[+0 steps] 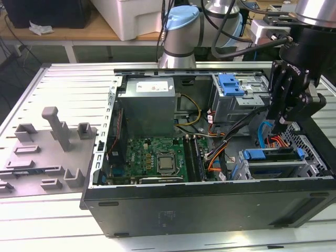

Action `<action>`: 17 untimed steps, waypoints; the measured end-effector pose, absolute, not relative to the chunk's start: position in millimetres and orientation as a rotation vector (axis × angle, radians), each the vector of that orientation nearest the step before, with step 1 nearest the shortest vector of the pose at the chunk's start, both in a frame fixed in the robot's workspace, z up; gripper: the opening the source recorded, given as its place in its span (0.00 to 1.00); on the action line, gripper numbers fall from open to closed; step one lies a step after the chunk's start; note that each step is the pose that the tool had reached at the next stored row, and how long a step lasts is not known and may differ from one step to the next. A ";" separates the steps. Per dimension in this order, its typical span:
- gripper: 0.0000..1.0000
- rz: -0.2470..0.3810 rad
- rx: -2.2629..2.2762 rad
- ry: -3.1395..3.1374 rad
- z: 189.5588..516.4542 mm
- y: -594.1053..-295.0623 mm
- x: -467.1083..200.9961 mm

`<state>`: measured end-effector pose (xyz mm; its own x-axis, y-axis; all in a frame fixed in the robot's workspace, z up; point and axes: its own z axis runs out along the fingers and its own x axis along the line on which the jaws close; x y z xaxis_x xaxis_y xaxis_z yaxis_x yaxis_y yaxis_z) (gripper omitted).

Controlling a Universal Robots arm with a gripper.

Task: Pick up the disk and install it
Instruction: 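Insert the second disk wire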

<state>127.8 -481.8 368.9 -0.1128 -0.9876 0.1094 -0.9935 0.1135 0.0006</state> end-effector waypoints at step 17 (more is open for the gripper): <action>0.43 0.112 2.042 -2.275 366.7 -483.1 127.8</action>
<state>127.8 -483.1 366.7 -0.1072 -0.9881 0.1101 -0.9942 0.1079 0.0005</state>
